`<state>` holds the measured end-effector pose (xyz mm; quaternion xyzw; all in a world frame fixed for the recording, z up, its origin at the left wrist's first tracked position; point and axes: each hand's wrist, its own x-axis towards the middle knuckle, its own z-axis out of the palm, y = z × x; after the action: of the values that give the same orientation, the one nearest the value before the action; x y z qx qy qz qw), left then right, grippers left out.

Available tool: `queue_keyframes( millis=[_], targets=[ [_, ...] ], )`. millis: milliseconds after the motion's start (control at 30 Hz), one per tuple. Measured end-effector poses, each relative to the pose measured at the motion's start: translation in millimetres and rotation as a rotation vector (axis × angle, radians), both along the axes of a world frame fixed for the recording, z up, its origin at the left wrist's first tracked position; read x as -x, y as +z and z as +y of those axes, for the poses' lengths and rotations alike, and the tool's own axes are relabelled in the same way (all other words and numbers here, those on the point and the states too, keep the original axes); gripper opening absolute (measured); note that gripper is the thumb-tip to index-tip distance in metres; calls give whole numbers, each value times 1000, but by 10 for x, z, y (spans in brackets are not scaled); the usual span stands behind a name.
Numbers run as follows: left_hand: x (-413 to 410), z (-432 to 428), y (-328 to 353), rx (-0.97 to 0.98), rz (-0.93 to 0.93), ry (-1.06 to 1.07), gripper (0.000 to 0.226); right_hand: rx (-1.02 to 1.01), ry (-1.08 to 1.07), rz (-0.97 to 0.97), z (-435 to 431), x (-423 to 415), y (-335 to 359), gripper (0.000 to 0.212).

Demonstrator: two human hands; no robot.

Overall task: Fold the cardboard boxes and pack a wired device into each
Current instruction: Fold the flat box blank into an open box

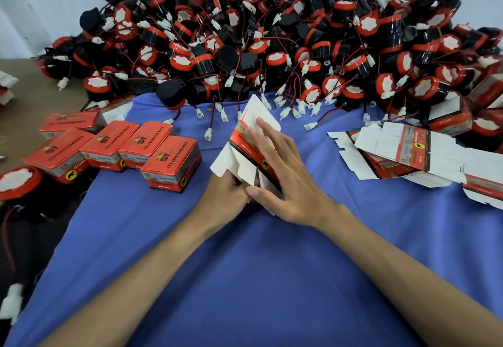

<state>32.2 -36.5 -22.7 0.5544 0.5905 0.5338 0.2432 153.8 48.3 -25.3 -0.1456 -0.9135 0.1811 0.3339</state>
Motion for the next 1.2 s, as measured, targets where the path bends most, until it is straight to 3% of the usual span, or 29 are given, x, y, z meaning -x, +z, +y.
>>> queue_keyframes(
  millis=[167, 300, 333, 433, 500, 833, 1200],
  targets=[
    [22, 41, -47, -46, 20, 131, 52, -10, 38, -32, -19, 10, -1, 74],
    [40, 67, -89, -126, 75, 136, 31, 25, 69, -16, -37, 32, 30, 81],
    [42, 76, -103, -138, 78, 134, 34, 35, 68, -4, -52, 42, 34, 82],
    [31, 62, -97, -171, 119, 135, 80, 6, 55, 63, -88, 70, 14, 79],
    [29, 41, -54, -206, 147, 123, 93, -18, 20, 112, -81, 78, 6, 74],
    [157, 118, -38, -115, 365, 140, 86, -111, -169, 142, -27, 68, 9, 73],
    [217, 143, -80, 2, 221, 55, 98, -50, -217, 176, 14, 61, -52, 70]
  ],
)
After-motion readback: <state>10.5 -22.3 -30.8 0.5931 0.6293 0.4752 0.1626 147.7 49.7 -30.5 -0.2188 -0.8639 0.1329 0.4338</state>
